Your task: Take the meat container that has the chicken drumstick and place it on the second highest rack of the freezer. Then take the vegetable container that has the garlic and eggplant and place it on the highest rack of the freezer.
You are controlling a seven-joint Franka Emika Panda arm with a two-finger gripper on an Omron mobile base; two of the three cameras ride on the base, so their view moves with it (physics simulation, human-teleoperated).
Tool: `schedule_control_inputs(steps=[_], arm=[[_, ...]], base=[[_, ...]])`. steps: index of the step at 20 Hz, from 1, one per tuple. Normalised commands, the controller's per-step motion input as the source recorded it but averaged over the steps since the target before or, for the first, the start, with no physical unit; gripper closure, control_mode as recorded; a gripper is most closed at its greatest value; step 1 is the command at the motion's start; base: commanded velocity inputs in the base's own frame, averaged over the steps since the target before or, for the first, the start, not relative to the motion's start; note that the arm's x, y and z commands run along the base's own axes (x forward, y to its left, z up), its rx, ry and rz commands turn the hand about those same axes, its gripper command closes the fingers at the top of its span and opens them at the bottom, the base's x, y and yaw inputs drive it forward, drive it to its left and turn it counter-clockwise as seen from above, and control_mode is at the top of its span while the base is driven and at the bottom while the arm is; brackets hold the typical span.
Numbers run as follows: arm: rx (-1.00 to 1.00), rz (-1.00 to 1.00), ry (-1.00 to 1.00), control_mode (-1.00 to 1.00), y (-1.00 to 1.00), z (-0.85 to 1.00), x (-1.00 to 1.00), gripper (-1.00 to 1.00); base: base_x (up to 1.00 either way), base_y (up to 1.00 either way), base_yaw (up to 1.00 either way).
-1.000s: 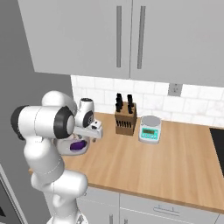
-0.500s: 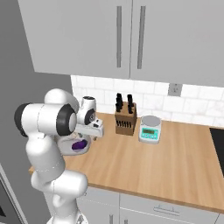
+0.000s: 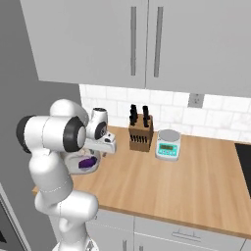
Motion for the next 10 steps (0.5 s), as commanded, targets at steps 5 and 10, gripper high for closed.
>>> schedule_control_inputs(steps=[5, 10], arm=[[0.0, 0.0, 0.0, -1.0, 0.0, 0.0, 0.0, 1.0], [0.02, -0.03, -0.01, -1.0, -0.04, 0.15, 0.0, 1.0]], base=[[0.0, 0.0, 0.0], [0.0, 0.0, 0.0]])
